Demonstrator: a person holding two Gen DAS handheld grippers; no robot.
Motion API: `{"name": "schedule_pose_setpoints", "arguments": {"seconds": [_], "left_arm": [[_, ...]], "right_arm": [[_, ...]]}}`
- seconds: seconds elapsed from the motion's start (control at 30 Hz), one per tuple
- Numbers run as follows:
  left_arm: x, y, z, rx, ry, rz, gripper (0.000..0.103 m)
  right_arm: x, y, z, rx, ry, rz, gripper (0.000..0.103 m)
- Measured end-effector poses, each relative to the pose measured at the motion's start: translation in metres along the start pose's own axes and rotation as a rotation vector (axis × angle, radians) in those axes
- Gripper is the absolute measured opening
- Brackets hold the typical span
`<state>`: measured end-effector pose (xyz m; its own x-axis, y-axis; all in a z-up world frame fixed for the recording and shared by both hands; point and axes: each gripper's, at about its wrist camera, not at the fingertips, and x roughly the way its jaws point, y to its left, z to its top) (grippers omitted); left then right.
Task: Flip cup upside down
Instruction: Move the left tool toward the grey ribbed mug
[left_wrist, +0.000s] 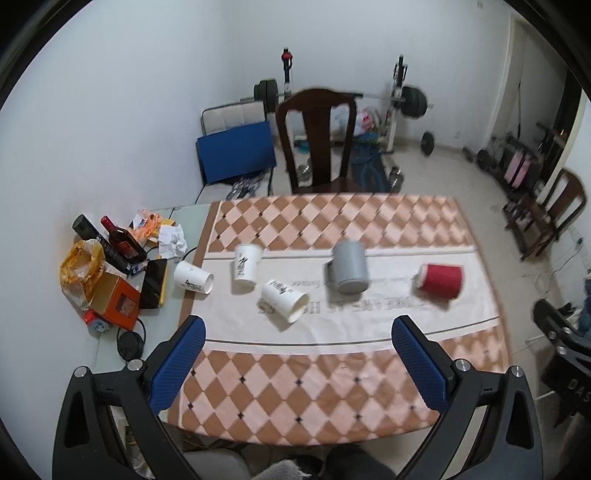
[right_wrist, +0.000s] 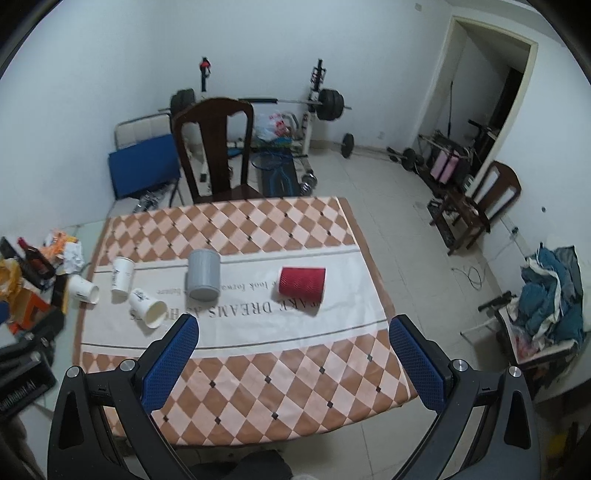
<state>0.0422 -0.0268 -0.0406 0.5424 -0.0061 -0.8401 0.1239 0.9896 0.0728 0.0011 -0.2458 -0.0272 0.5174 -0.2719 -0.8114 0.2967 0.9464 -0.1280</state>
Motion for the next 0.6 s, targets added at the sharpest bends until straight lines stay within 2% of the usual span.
{"name": "schedule_pose_setpoints", "arguments": {"seconds": [0.1, 0.33, 0.47, 0.6], "left_arm": [[0.046, 0.0, 0.0, 0.021, 0.068, 0.017, 0.103], [0.135, -0.003, -0.013, 0.065, 0.22, 0.029, 0.103], [0.183, -0.008, -0.006, 0.042, 0.318, 0.01, 0.103], [0.23, -0.014, 0.008, -0.028, 0.426, -0.071, 0.102]], "right_arm": [[0.047, 0.011, -0.008, 0.002, 0.085, -0.04, 0.103], [0.175, 0.033, -0.043, -0.042, 0.28, -0.063, 0.102], [0.24, 0.042, -0.051, -0.072, 0.366, -0.024, 0.096], [0.293, 0.047, -0.053, -0.084, 0.444, 0.009, 0.085]]}}
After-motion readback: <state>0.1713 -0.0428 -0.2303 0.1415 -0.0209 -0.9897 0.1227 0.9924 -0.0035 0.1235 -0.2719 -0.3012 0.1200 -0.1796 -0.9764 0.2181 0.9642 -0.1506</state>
